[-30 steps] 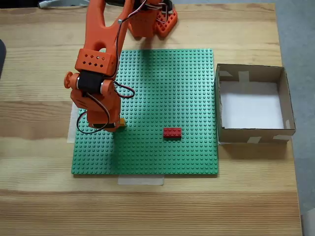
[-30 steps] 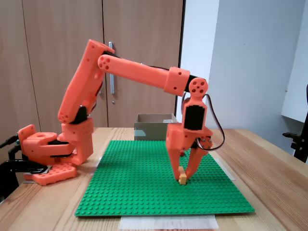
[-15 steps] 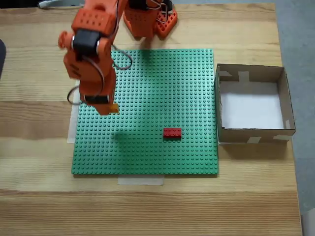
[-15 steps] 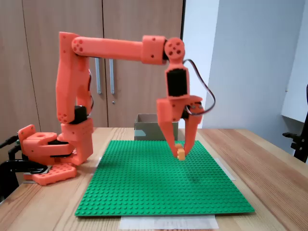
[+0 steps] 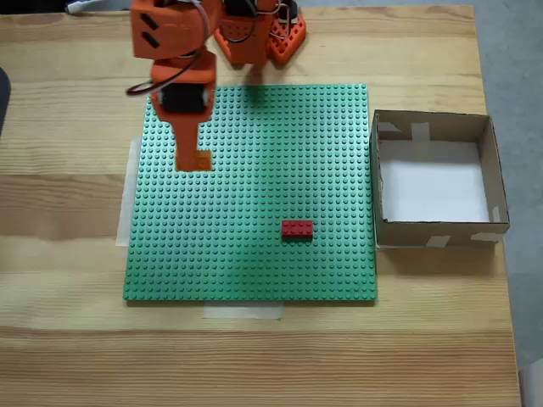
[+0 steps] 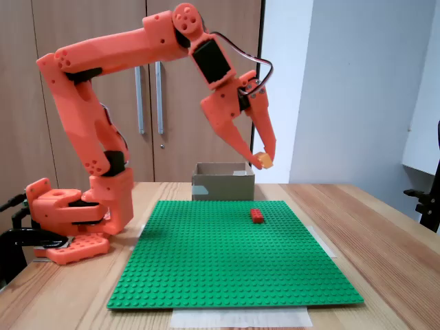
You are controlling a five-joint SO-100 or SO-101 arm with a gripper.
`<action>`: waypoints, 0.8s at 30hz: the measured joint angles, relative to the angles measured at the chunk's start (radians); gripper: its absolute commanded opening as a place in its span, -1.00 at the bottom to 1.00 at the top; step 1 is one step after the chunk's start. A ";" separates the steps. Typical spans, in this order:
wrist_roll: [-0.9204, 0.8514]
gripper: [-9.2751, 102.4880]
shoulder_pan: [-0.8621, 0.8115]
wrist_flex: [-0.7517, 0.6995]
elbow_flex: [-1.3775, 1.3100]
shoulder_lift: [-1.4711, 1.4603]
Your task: Pick the yellow lego block and put it in the box.
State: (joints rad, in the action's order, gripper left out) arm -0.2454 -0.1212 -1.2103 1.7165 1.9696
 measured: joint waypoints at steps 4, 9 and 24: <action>0.021 -0.85 0.086 0.040 0.002 0.002; 0.077 -0.85 0.187 0.035 -0.060 0.003; 0.232 -0.85 0.431 0.005 -0.357 -0.169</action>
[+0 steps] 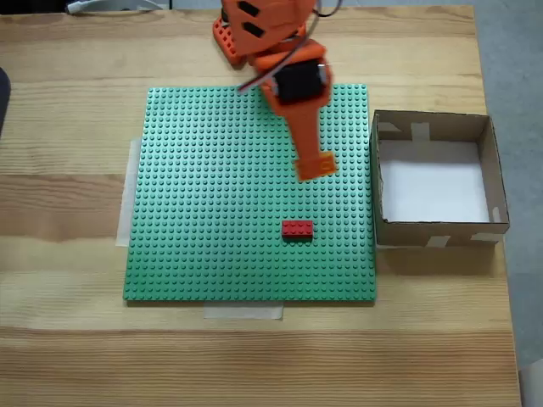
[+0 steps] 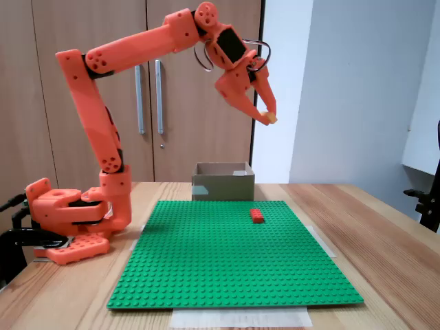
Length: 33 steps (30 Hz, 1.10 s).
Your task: Pick the yellow lego block and put it in the box.
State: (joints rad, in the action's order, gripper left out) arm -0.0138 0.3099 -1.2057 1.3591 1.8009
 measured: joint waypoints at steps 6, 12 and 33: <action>0.012 -0.85 0.118 -0.002 -0.041 -0.028; 0.018 -0.85 0.204 0.026 -0.028 -0.032; -0.015 -0.85 0.479 -0.199 -0.348 -0.430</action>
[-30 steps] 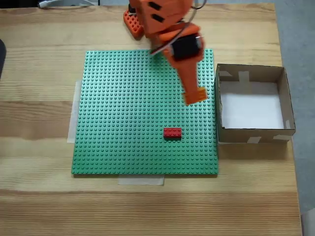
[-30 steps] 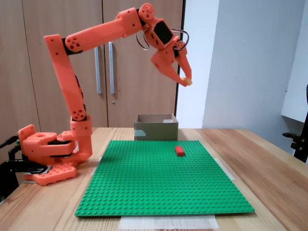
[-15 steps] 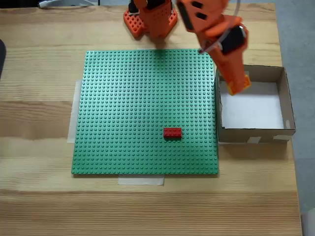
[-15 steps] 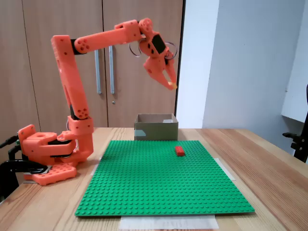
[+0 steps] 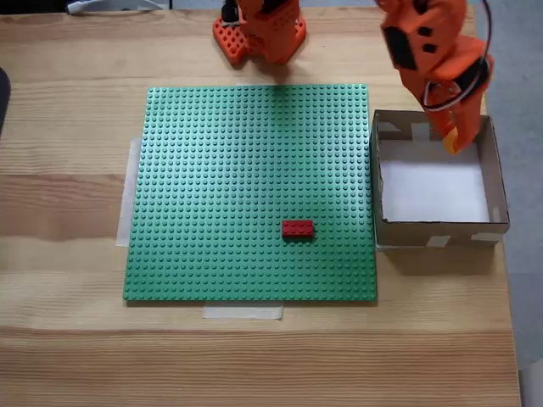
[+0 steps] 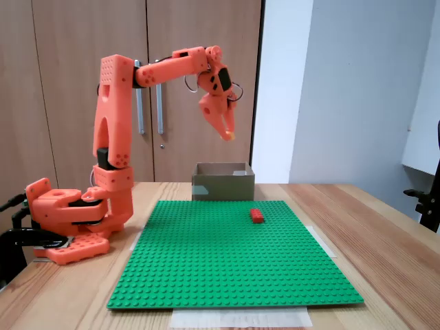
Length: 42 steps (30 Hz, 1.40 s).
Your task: Pick the yellow lego block and put it in the box.
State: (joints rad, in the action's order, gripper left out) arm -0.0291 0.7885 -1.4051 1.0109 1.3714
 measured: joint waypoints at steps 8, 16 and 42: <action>-0.002 -0.85 0.021 -0.048 -0.040 -0.075; -0.015 -0.85 0.014 -0.048 -0.008 -0.077; -0.021 -0.85 0.000 -0.008 0.146 -0.140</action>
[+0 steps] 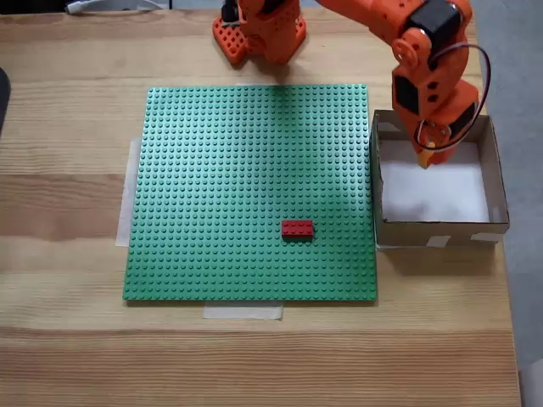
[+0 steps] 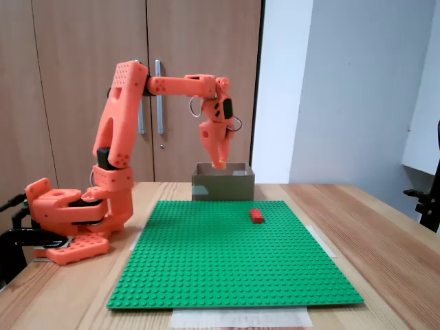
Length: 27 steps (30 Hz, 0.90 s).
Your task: Pick the yellow lego block and put it in the box.
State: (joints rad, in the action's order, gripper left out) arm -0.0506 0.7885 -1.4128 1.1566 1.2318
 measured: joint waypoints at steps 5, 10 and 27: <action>-0.005 -0.85 -0.015 0.000 0.025 0.000; -0.005 -0.85 -0.008 0.014 0.071 0.000; -0.031 -0.85 0.006 0.107 0.041 -0.100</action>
State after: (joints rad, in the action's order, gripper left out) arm -0.0813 0.7946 -1.3054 1.1980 1.1321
